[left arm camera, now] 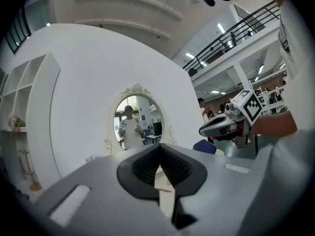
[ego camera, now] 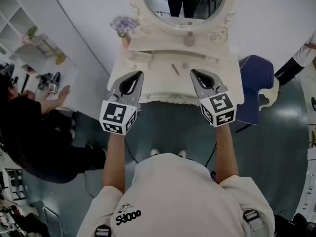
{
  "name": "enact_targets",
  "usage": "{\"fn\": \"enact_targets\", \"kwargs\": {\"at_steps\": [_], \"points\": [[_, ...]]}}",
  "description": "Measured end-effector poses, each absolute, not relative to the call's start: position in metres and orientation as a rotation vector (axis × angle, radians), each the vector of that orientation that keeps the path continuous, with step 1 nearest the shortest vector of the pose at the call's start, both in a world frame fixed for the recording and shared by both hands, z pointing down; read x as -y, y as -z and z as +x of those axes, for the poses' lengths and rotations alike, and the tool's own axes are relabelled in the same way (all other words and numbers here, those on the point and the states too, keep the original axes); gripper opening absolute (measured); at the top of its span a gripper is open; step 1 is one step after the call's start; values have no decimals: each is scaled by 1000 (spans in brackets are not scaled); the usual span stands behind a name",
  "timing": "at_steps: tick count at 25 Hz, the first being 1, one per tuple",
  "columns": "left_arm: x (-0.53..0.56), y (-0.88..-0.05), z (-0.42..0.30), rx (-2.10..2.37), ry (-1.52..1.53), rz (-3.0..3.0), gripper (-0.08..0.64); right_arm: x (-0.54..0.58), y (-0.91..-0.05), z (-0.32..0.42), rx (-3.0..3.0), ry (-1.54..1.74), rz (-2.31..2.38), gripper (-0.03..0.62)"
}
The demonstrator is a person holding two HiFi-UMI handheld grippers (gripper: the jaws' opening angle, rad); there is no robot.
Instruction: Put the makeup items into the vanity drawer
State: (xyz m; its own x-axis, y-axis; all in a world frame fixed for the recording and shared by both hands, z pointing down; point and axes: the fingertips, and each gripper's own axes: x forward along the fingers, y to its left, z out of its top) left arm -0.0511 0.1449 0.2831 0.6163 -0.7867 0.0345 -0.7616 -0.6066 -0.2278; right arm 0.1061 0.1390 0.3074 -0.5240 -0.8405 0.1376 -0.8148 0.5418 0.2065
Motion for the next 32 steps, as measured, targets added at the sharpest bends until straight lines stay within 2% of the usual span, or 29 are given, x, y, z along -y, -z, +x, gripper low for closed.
{"fn": "enact_targets", "kwargs": {"at_steps": [20,32], "points": [[-143,-315,-20,-1387,254,-2675,20,-122,-333,142,2614,114,1305,2],[-35,-319,-40,-1313,225,-2762,20,-25,-335,111,2627,122,1307,2]]}}
